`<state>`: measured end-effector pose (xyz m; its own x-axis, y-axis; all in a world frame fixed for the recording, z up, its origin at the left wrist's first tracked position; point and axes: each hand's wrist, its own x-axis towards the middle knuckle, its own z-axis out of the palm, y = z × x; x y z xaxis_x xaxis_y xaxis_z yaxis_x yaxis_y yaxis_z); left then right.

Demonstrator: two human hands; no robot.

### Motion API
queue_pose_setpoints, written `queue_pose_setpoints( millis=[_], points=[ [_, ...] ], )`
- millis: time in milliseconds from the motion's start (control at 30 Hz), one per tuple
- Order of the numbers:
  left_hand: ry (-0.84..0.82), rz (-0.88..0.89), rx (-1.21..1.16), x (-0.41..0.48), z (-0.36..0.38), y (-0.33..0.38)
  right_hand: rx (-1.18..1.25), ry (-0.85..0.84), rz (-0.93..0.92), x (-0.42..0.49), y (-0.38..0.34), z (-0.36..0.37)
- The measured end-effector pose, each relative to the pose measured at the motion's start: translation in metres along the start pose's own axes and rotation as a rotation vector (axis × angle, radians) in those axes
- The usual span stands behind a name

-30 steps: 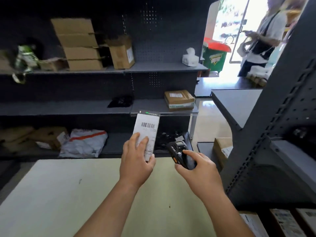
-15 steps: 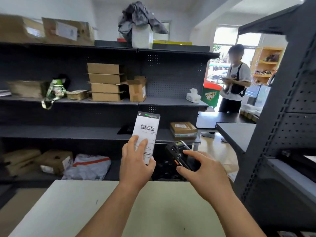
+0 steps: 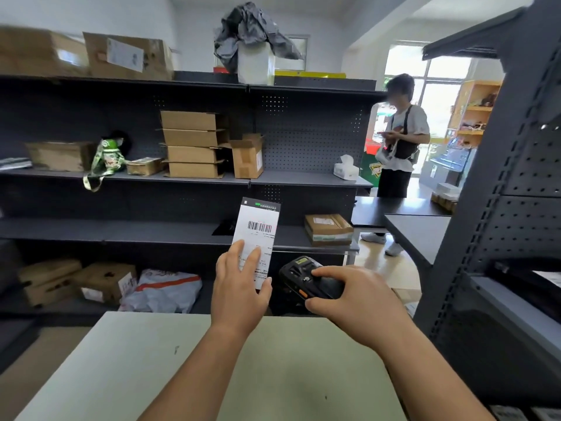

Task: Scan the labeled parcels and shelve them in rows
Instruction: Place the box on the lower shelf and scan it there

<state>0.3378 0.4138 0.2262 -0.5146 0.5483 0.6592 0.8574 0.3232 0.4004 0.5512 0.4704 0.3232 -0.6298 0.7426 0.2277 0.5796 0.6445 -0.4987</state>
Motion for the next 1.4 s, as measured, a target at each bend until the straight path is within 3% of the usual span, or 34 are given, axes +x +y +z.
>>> queue_pose_setpoints(
  millis=[433, 567, 733, 967, 1233, 1400],
  points=[
    [-0.078, -0.129, 0.027, -0.023, -0.016, 0.003, 0.069, -0.021, -0.049, 0.007, 0.028, 0.017],
    [-0.089, -0.076, -0.097, -0.025, -0.026, 0.009, 0.222, 0.142, 0.008, -0.016, 0.03, 0.019],
    [-0.156, 0.095, -0.349, -0.03, -0.031, 0.051, 0.222, 0.417, 0.128, -0.072, 0.034, 0.001],
    [-0.291, 0.399, -0.672, -0.077, -0.042, 0.166, 0.08, 0.758, 0.35, -0.202, 0.063, -0.054],
    [-0.459, 0.74, -0.888, -0.171, -0.047, 0.356, -0.054, 1.065, 0.561, -0.365, 0.141, -0.126],
    [-0.546, 0.898, -0.973, -0.243, -0.035, 0.484, -0.086, 1.128, 0.686, -0.46, 0.207, -0.171]
  ],
)
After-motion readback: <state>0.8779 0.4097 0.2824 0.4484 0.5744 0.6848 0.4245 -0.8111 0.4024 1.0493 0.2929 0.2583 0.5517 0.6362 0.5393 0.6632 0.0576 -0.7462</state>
